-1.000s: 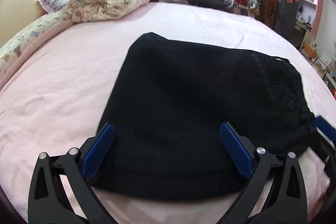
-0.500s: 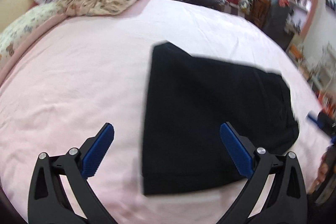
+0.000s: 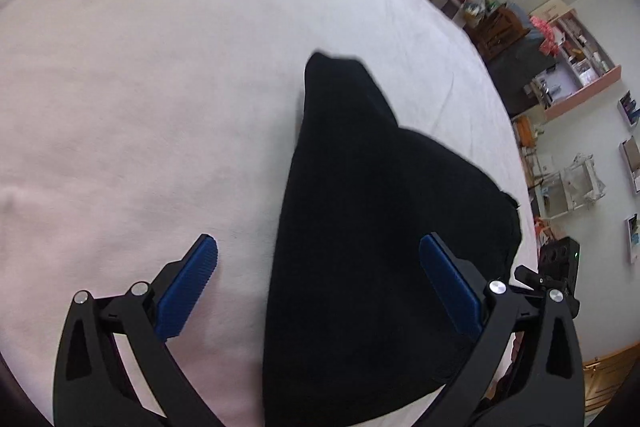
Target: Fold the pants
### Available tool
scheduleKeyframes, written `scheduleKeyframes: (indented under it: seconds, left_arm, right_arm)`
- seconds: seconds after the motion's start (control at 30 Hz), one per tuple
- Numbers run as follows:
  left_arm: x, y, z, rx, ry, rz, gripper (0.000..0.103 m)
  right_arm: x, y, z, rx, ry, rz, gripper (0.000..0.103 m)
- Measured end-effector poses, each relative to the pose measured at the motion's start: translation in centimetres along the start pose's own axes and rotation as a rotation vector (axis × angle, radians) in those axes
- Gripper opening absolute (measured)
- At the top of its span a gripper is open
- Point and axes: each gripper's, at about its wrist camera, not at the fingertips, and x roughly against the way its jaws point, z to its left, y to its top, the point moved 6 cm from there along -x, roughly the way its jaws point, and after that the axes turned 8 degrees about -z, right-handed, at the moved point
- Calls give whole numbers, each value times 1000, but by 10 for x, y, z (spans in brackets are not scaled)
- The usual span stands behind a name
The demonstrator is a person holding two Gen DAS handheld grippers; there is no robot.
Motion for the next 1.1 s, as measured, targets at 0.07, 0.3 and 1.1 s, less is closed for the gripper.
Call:
scheduleKeyframes:
  seconds: [0.07,0.3,1.1]
  left_arm:
    - [-14,-5,-3,3,-18,51,101]
    - [-39,-11,-28,-24,-115,138,101]
    - [-50,-1,-10,75,-110,172,43]
  right_arm:
    - [-11,2,7,37,-27,24,102]
    - [-27,-3,25,89,63,96,102]
    - [-16,-9,1,-38,206,31,46]
